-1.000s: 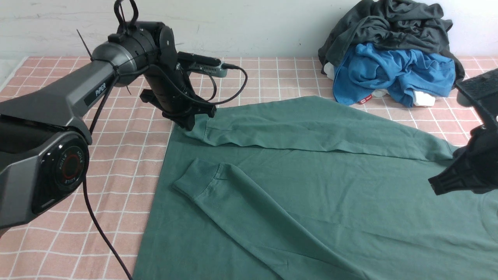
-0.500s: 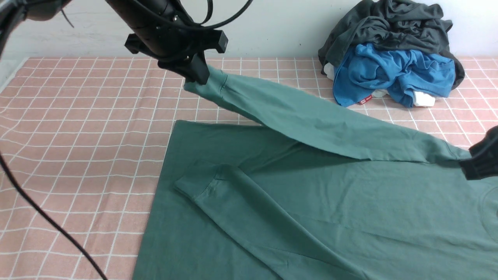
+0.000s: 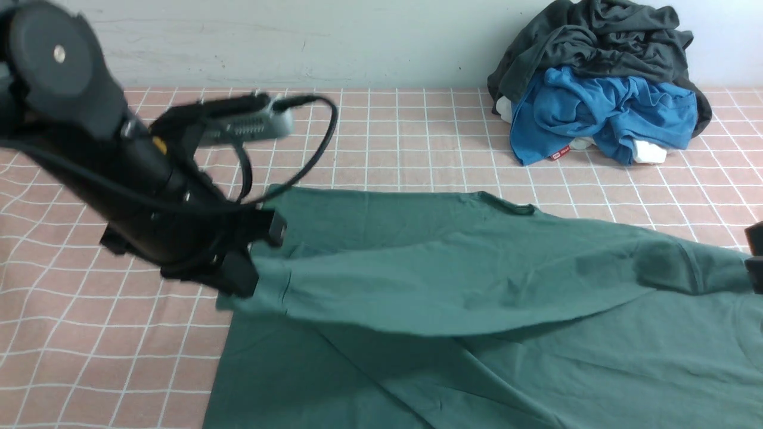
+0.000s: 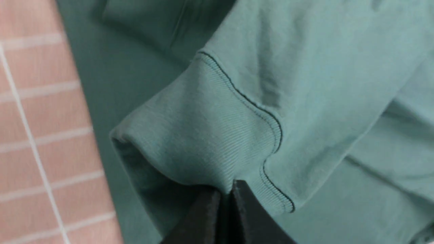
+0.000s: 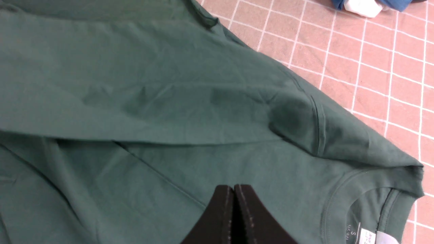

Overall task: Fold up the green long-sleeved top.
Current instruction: Use the left arm to drag and drop the cuff onto the cuff closest to the left arm, then use both arms simultaneously to clamp the lower edge of the clothing fabric

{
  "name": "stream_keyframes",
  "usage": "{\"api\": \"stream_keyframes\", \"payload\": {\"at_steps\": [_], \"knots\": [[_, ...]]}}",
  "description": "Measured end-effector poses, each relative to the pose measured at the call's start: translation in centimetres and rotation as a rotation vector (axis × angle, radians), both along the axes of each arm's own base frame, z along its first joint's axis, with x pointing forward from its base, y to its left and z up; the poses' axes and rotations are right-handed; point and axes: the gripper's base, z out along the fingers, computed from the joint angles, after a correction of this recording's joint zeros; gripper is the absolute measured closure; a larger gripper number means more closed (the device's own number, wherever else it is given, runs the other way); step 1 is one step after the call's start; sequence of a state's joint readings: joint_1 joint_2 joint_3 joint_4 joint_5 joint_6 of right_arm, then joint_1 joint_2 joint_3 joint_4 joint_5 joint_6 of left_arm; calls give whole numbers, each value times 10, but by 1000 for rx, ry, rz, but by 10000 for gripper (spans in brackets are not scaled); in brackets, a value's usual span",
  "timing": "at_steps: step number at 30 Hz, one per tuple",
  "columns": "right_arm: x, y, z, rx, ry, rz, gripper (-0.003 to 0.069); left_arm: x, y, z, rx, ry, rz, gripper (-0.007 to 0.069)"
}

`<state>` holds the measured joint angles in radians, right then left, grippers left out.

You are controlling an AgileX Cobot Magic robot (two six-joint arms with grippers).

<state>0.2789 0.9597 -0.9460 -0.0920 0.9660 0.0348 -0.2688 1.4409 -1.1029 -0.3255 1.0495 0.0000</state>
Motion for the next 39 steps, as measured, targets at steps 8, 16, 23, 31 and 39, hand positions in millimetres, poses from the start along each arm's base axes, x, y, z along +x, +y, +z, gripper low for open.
{"api": "stream_keyframes", "payload": {"at_steps": [8,16,23,31,39], "knots": [[-2,3,-2,38,31,12,673,-40,8,-71,28,85,-1,513],[-17,11,-11,57,213,116,673,-58,-3,-78,60,73,-227,193],[-34,32,-15,43,315,291,673,-103,-30,-77,190,106,-724,134],[-41,42,-15,8,310,375,673,-155,-41,-125,440,54,-1200,132],[-40,41,-15,-14,303,370,673,-152,-42,-134,529,-16,-1176,131]]}}
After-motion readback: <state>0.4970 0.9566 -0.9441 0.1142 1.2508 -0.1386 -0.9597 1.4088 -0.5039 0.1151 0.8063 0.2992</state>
